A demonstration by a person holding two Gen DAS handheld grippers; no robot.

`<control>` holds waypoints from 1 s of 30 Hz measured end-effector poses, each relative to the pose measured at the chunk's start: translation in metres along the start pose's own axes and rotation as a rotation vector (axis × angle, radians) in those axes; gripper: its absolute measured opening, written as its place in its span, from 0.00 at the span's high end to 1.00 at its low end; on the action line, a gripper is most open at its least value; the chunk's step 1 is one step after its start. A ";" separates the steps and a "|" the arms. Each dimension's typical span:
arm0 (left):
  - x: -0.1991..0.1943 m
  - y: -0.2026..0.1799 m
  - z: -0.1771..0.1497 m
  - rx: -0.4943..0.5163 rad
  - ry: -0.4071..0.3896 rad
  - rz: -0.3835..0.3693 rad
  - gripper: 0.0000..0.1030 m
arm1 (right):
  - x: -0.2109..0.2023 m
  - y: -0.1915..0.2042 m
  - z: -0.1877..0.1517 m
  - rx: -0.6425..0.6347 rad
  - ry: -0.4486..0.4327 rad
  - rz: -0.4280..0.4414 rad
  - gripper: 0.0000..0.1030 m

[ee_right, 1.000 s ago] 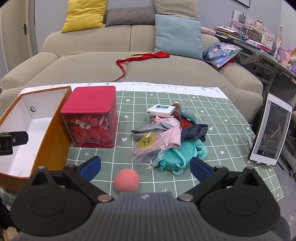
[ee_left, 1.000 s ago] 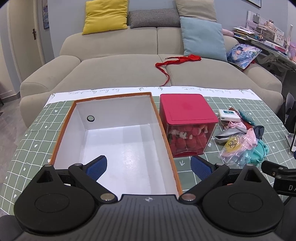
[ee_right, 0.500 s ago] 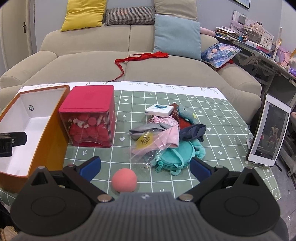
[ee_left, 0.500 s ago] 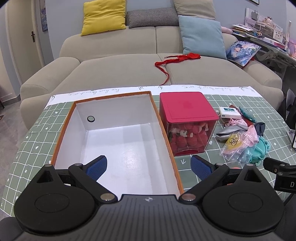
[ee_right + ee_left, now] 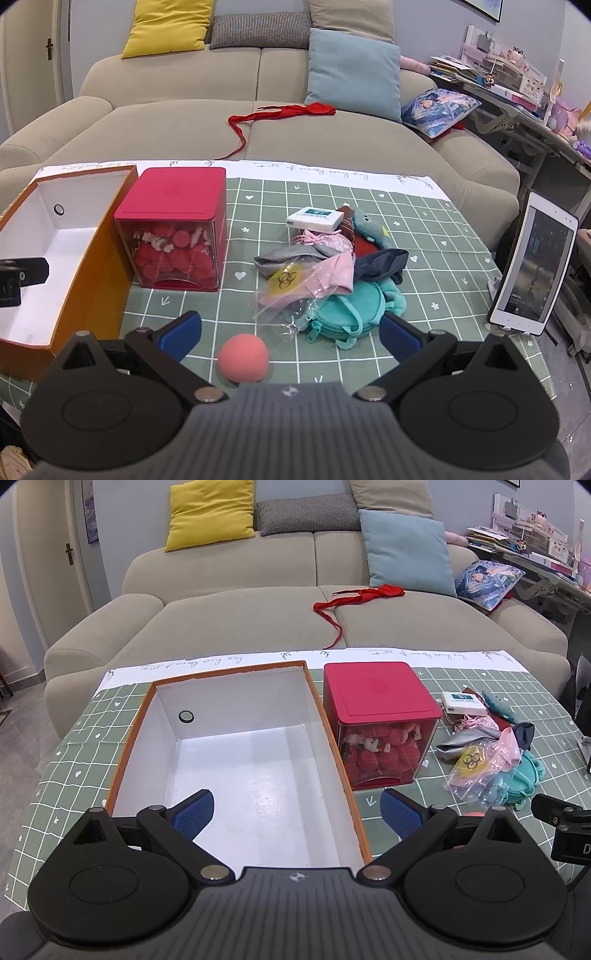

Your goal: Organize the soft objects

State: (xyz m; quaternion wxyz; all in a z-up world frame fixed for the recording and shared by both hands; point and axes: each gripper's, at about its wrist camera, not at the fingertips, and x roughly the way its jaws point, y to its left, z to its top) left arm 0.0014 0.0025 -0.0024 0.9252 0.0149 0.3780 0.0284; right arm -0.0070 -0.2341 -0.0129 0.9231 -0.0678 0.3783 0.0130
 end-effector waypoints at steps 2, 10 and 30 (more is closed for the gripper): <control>0.000 -0.001 0.000 0.005 0.000 0.001 0.00 | 0.000 0.000 0.000 0.001 0.002 0.001 0.03; 0.000 -0.002 -0.001 0.015 0.002 0.006 0.00 | 0.001 0.000 0.000 0.000 0.005 -0.002 0.03; 0.001 -0.003 -0.001 0.022 0.014 0.004 0.00 | 0.005 -0.001 -0.002 -0.004 0.018 -0.002 0.03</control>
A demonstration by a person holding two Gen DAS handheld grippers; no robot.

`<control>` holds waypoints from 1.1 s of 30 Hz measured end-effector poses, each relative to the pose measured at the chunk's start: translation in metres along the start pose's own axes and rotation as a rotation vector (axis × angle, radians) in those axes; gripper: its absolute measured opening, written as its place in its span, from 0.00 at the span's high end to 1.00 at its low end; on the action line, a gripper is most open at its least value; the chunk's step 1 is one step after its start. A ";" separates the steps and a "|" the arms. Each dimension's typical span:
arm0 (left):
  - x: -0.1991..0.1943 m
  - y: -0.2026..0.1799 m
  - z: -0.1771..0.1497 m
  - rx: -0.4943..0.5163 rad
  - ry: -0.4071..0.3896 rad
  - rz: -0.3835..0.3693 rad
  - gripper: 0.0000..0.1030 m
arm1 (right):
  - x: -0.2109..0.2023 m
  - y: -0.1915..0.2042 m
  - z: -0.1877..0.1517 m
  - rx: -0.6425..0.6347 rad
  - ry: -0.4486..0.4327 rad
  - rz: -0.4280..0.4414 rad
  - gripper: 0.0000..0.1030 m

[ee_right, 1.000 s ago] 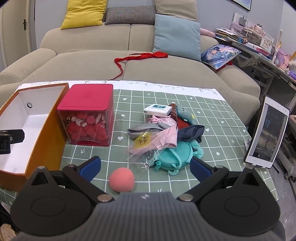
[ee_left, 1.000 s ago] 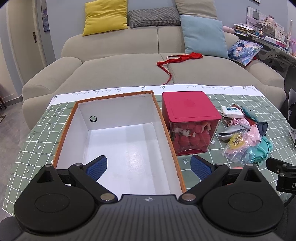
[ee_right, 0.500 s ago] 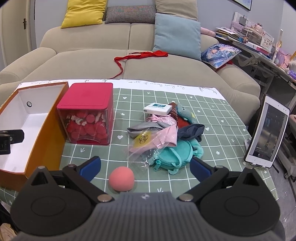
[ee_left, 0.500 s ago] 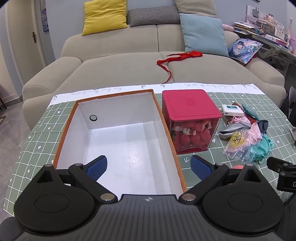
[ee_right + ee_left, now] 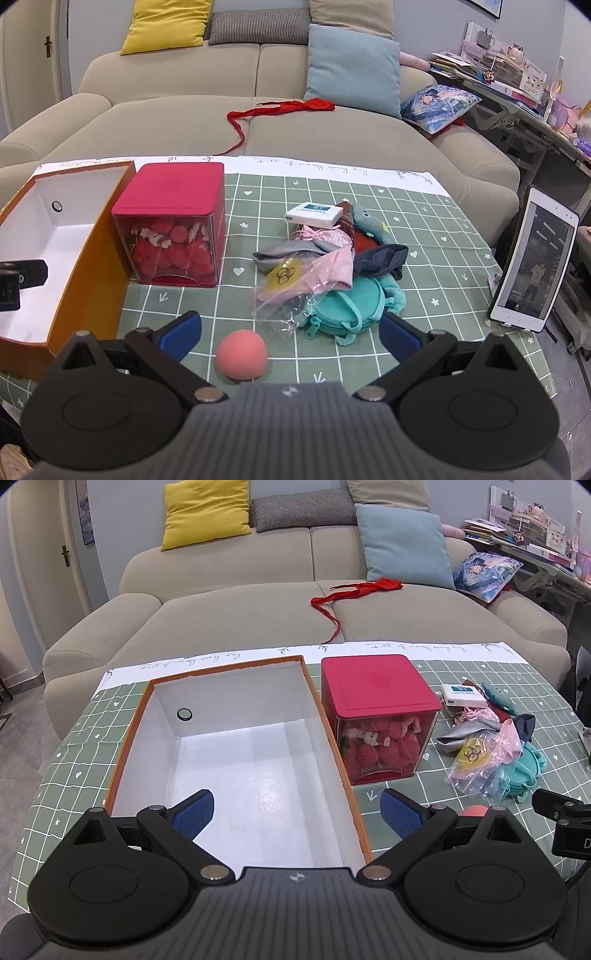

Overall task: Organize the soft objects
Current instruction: 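Close the left gripper on the pink foam ball while the right gripper grasps the teal plush bag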

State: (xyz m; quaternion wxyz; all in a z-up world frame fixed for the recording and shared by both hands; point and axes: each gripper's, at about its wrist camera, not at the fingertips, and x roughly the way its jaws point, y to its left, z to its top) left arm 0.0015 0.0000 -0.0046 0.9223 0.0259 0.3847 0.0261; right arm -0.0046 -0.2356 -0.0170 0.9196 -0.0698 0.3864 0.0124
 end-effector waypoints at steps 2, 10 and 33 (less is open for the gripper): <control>0.000 -0.002 0.000 0.007 0.002 -0.008 0.00 | 0.006 -0.004 0.000 -0.011 0.010 0.005 0.03; 0.001 -0.030 -0.006 0.101 -0.002 -0.140 0.00 | 0.058 -0.080 -0.007 0.103 0.068 -0.006 0.03; 0.057 -0.154 -0.049 0.398 0.124 -0.328 0.00 | 0.163 -0.118 -0.001 0.154 0.196 0.184 0.25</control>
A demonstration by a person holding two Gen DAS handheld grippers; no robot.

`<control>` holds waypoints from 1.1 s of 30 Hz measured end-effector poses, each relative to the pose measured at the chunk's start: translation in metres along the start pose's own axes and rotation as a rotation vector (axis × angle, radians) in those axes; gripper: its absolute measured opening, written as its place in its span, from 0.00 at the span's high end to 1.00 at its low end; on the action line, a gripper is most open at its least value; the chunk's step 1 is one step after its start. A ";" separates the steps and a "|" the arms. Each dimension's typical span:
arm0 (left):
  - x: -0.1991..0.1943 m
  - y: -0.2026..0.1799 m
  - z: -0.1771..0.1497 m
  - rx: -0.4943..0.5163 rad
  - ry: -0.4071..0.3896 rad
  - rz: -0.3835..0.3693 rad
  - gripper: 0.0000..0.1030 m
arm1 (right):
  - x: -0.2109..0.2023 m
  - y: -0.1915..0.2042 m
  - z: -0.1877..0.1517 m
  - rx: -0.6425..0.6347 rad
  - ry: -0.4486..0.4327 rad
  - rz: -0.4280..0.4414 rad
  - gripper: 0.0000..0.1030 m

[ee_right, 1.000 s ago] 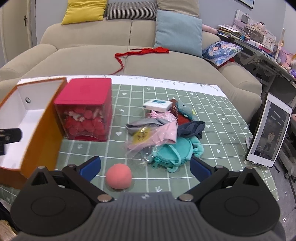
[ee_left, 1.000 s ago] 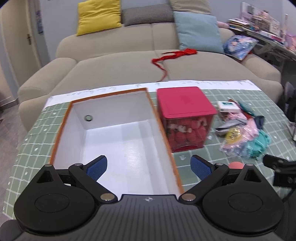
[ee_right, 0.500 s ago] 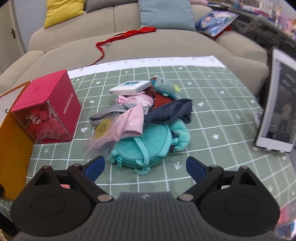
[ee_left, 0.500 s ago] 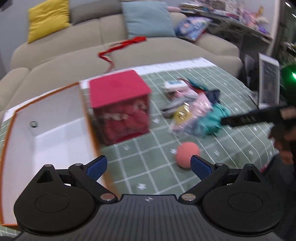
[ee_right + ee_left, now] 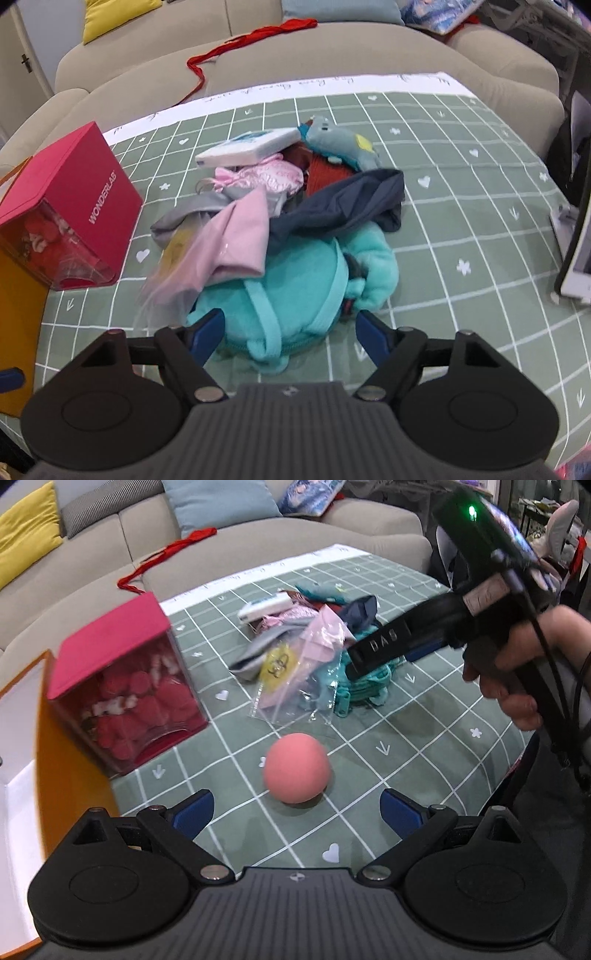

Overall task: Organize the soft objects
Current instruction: 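Close the left gripper on the pink foam ball while the right gripper grasps the teal plush bag, then lift the pink ball with the left gripper while the right gripper carries the teal bag toward the white box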

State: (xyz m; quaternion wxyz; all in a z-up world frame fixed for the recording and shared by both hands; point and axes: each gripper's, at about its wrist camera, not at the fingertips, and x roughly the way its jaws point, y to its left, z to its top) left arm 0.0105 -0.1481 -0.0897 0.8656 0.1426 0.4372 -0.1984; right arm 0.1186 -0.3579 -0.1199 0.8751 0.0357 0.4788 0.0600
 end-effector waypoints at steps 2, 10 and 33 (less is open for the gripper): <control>0.009 -0.002 0.002 0.003 0.016 -0.004 0.00 | 0.005 -0.001 0.002 -0.009 0.003 0.021 0.27; 0.035 -0.002 0.013 -0.048 0.039 -0.006 0.00 | 0.017 -0.012 0.008 0.017 0.022 0.044 0.33; 0.061 0.006 0.019 -0.083 -0.012 0.048 0.47 | -0.020 -0.028 0.006 0.053 -0.083 0.036 0.79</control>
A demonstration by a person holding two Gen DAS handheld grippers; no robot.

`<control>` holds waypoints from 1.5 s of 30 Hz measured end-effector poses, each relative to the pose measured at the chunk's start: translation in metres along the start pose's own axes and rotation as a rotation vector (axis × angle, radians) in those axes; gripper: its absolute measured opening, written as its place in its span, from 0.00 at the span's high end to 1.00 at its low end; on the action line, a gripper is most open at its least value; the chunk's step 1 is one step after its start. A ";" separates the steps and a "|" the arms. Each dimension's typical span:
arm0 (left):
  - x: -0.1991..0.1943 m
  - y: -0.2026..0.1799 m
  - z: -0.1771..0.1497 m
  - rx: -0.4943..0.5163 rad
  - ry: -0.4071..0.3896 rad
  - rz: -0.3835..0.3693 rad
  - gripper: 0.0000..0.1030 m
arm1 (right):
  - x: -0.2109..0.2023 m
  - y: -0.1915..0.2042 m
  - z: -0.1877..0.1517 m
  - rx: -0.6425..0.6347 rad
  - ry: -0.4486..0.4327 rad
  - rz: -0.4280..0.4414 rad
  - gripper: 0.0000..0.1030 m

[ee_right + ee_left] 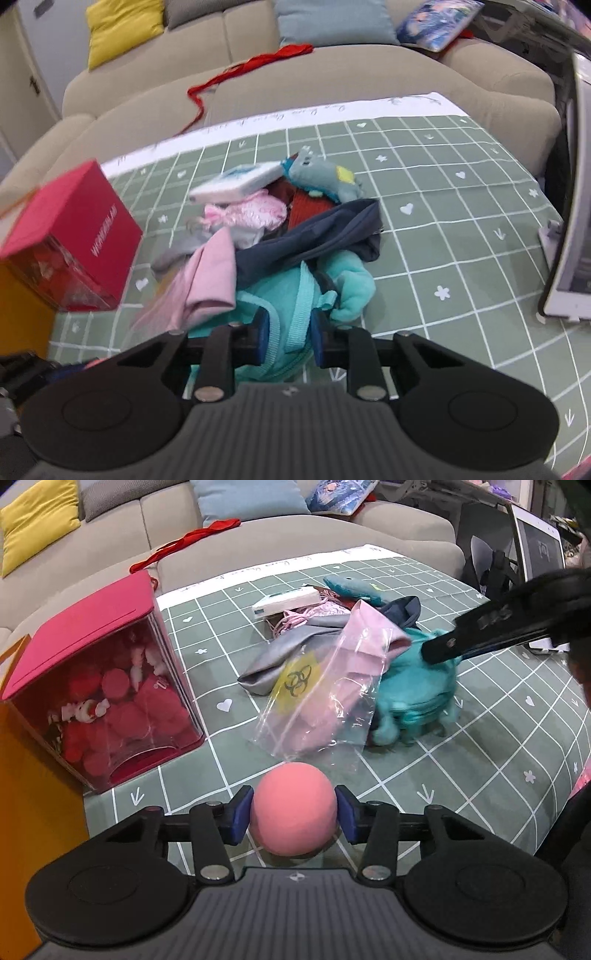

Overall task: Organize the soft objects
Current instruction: 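Lift the pink ball with the left gripper while the right gripper carries the teal bag toward the white box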

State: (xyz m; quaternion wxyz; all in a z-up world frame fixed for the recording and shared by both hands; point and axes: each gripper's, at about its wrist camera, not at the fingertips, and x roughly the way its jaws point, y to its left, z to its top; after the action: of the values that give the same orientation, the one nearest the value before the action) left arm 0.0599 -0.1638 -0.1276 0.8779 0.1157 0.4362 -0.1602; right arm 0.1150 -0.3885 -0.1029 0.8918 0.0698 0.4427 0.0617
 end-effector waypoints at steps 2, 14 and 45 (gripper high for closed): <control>0.000 0.001 -0.001 -0.008 -0.004 -0.001 0.47 | -0.012 -0.005 0.000 0.040 -0.019 0.006 0.79; 0.006 0.011 -0.003 -0.056 0.060 -0.058 0.47 | -0.060 0.001 0.010 0.079 -0.121 -0.043 0.81; -0.058 0.050 0.037 -0.249 0.003 -0.066 0.49 | -0.116 0.030 0.026 0.113 -0.205 -0.085 0.81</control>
State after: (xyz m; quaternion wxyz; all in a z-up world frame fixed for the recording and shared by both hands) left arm 0.0728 -0.1201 -0.0563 0.8792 -0.0084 0.4575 -0.1332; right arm 0.0646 -0.3811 0.0083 0.9288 0.1071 0.3547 -0.0086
